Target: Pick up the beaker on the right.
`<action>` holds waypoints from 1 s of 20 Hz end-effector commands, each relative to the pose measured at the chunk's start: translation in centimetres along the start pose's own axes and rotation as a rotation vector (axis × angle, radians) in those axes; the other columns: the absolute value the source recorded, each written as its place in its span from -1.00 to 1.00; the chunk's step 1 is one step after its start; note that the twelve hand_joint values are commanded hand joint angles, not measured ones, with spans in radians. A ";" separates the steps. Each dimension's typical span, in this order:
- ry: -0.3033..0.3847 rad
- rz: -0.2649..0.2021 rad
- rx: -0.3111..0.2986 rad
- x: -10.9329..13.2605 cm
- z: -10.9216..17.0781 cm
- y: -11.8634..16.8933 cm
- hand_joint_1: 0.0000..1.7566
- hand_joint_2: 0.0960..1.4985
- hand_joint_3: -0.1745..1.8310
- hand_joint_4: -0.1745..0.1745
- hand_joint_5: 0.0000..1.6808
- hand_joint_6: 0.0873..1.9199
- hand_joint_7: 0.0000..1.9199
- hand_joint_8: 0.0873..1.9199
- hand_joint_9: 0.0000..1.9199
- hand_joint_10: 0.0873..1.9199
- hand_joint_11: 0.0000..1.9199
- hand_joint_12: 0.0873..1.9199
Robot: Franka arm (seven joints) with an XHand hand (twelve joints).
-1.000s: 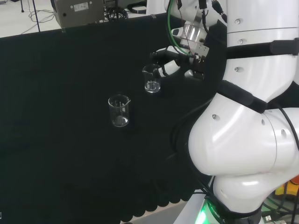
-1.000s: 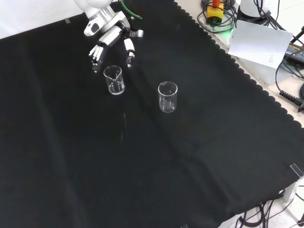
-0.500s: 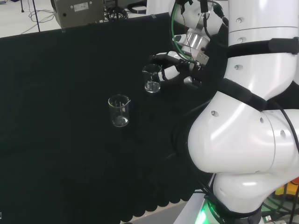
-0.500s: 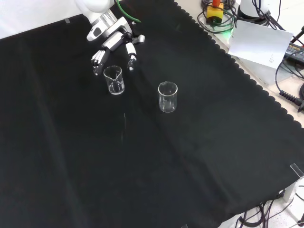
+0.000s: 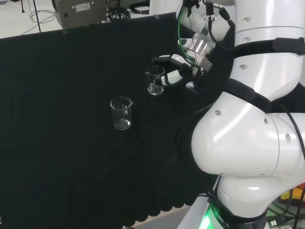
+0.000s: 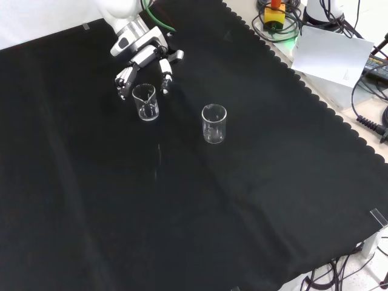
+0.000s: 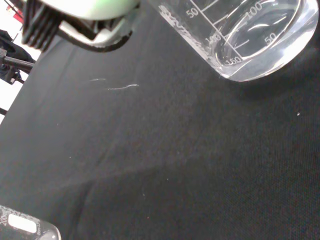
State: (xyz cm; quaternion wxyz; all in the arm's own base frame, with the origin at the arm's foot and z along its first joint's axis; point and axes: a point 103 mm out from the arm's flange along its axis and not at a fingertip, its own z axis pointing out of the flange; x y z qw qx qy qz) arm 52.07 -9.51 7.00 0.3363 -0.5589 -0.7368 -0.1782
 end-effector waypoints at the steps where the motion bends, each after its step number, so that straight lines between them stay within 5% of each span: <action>1: 0.026 -0.010 -0.004 0.5 0.1 0.1 0.07 -0.37 -0.24 -0.20 -0.42 -1.00 -0.73 -0.38 -0.63 -0.40 -1.00 0.42; 6: 0.060 0.012 -0.037 0.8 0.9 0.6 0.11 -0.38 -0.22 -0.23 -0.31 -0.97 -0.68 -0.38 -0.57 -0.42 -0.99 0.43; 12: 0.100 0.016 -0.038 0.9 1.3 0.8 0.14 -0.38 -0.20 -0.24 -0.43 -0.26 -0.64 -0.39 -0.51 -0.47 -0.96 0.43; 20: 0.139 0.026 -0.058 0.6 1.6 1.0 0.17 -0.38 -0.17 -0.27 -0.50 -0.16 -0.63 -0.37 -0.50 -0.45 -0.95 0.43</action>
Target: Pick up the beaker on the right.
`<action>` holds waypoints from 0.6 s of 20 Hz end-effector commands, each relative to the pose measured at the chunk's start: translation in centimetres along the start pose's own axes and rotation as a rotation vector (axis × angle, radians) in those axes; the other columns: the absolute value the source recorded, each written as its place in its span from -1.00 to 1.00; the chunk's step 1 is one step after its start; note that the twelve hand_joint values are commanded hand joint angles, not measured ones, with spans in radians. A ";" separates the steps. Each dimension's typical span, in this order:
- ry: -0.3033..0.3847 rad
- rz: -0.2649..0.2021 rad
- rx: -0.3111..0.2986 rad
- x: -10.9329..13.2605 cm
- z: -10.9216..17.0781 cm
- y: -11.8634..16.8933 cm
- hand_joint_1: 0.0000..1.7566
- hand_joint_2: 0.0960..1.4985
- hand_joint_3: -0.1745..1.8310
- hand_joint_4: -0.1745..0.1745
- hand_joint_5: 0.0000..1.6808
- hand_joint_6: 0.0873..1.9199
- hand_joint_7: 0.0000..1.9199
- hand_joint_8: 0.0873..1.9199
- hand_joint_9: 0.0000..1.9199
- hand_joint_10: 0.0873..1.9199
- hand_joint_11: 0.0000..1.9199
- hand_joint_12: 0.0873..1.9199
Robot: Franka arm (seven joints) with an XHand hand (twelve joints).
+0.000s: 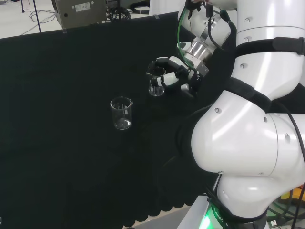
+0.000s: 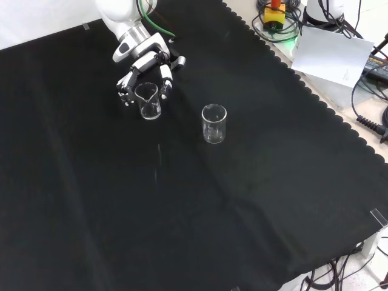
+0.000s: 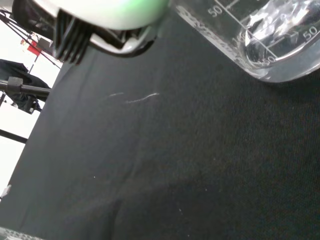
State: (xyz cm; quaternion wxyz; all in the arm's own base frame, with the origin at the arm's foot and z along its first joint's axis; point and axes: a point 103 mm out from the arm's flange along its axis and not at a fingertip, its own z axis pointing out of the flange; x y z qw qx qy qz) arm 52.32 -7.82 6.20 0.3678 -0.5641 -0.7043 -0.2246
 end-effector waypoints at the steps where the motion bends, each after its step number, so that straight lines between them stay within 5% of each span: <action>1: 0.022 0.003 -0.009 0.0 0.1 0.1 0.18 -0.38 -0.17 -0.27 -0.51 -0.16 -0.63 -0.37 -0.50 -0.45 -0.95 0.43; 12: 0.046 0.013 -0.004 -0.1 0.5 0.3 0.18 -0.42 -0.11 -0.28 -0.62 -0.38 -0.68 -0.36 -0.53 -0.44 -0.94 0.43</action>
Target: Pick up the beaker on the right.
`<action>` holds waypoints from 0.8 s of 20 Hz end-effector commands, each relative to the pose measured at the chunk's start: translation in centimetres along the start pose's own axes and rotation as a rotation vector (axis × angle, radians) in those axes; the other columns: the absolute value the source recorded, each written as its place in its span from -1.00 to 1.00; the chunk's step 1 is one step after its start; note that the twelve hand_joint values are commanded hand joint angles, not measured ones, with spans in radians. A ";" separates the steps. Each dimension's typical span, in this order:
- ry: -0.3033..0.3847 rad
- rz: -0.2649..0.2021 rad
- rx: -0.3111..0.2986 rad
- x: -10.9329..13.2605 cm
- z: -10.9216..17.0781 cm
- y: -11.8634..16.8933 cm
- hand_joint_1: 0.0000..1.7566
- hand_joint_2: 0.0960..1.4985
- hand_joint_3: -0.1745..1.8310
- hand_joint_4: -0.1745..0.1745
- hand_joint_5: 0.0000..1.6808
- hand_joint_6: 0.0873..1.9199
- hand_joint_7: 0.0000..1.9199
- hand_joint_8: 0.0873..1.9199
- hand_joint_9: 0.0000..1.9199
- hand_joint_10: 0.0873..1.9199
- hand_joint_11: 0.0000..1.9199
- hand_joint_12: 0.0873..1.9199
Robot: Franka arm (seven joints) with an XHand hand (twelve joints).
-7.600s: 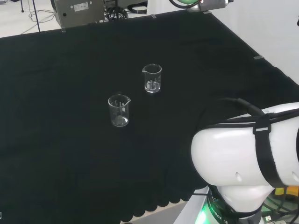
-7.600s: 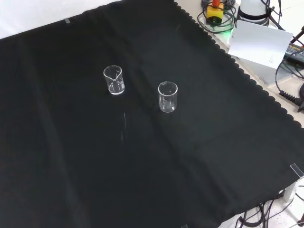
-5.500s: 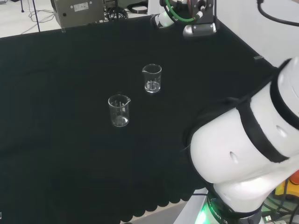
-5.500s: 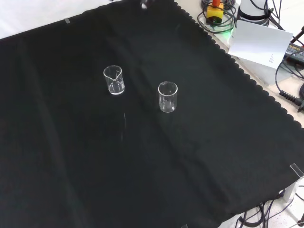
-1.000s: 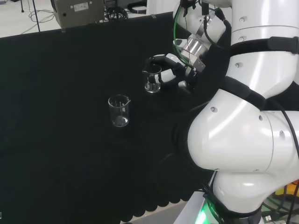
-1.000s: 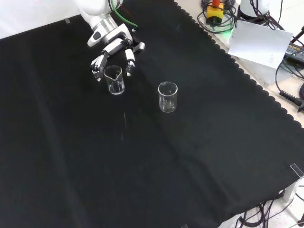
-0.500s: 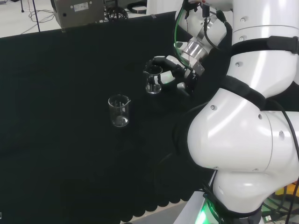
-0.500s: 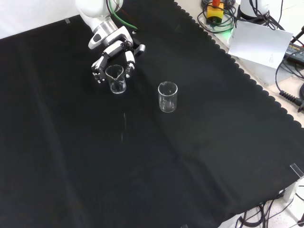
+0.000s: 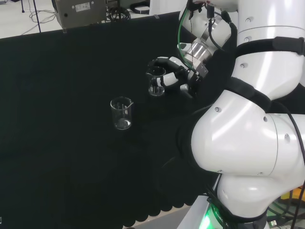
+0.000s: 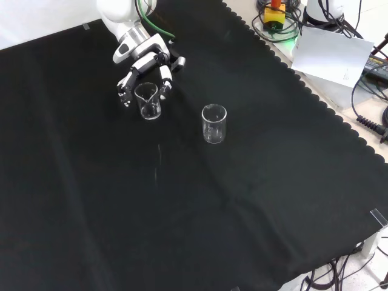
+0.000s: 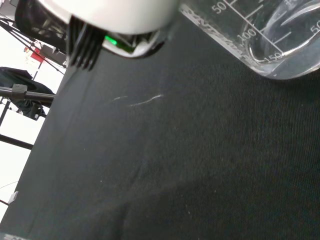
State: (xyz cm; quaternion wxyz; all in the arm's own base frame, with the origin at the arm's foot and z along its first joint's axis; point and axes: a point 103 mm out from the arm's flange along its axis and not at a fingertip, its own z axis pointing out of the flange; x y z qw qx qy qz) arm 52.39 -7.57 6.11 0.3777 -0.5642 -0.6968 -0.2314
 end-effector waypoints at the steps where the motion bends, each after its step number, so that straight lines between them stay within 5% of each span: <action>1: 0.029 0.008 -0.005 -0.2 0.4 0.2 0.18 -0.42 -0.11 -0.28 -0.61 -0.39 -0.69 -0.36 -0.54 -0.45 -0.94 0.43; 7: 0.068 0.013 -0.025 -0.7 1.2 0.4 0.18 -0.42 -0.11 -0.27 -0.60 -0.46 -0.70 -0.35 -0.57 -0.43 -0.95 0.43; 16: 0.121 0.020 -0.065 -1.2 2.9 0.3 0.17 -0.41 -0.11 -0.23 -0.41 -0.20 -0.65 -0.35 -0.51 -0.43 -0.93 0.42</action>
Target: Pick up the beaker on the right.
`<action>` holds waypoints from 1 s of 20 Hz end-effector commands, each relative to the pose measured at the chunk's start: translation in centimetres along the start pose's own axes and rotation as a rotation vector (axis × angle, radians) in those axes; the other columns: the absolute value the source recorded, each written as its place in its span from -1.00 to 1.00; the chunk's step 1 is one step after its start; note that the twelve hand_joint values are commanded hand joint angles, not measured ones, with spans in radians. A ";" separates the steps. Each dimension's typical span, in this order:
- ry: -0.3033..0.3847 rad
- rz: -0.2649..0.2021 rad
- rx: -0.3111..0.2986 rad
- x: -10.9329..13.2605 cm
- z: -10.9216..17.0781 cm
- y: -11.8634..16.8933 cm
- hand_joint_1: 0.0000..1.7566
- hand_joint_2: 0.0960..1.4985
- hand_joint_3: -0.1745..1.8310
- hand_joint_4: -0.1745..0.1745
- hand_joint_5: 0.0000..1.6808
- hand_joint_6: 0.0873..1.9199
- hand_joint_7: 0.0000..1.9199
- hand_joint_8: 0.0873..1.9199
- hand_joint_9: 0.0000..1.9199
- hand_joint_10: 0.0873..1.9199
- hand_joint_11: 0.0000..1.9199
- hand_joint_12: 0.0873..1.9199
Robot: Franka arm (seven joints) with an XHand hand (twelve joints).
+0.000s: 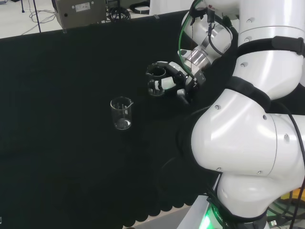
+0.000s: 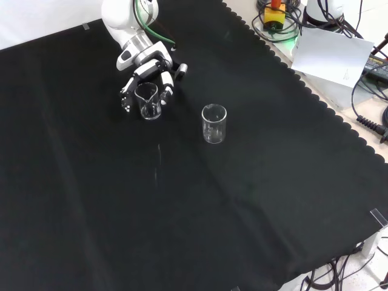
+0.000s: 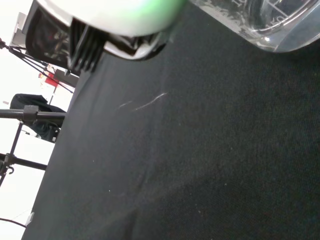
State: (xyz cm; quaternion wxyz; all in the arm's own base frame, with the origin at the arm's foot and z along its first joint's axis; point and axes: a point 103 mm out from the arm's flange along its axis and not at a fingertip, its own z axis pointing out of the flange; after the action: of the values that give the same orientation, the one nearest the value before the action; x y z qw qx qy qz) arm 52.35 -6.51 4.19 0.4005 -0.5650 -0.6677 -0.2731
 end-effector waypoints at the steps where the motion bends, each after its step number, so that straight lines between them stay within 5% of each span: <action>1: 0.023 0.007 -0.023 -0.6 1.1 -0.1 0.17 -0.41 -0.11 -0.23 -0.39 -0.16 -0.64 -0.35 -0.50 -0.44 -0.93 0.42; 8: 0.035 0.026 -0.066 0.6 -0.6 -0.5 0.17 -0.29 -0.12 -0.25 -0.16 -0.04 -0.54 -0.34 -0.41 -0.44 -0.87 0.41; 10: -0.003 0.024 -0.100 0.5 0.0 -0.3 0.18 0.01 -0.35 0.57 0.10 -0.05 -0.36 -0.33 -0.27 -0.44 -0.73 0.38; 12: -0.050 0.019 -0.126 0.9 0.0 -0.2 0.21 0.06 -0.42 0.90 0.30 -0.18 -0.06 -0.40 -0.04 -0.51 -0.43 0.26; 15: -0.117 0.010 -0.146 1.3 -1.1 0.1 0.25 -0.02 -0.38 1.00 0.46 -0.37 0.23 -0.56 0.29 -0.70 0.01 -0.02; 20: -0.176 -0.021 -0.188 1.8 -3.4 0.2 0.28 -0.12 -0.31 1.00 0.58 -0.54 0.45 -0.76 0.55 -0.96 0.25 -0.20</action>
State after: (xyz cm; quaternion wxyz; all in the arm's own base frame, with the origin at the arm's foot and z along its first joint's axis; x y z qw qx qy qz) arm 52.69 -7.11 5.78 0.3301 -0.6058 -0.6646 -0.2870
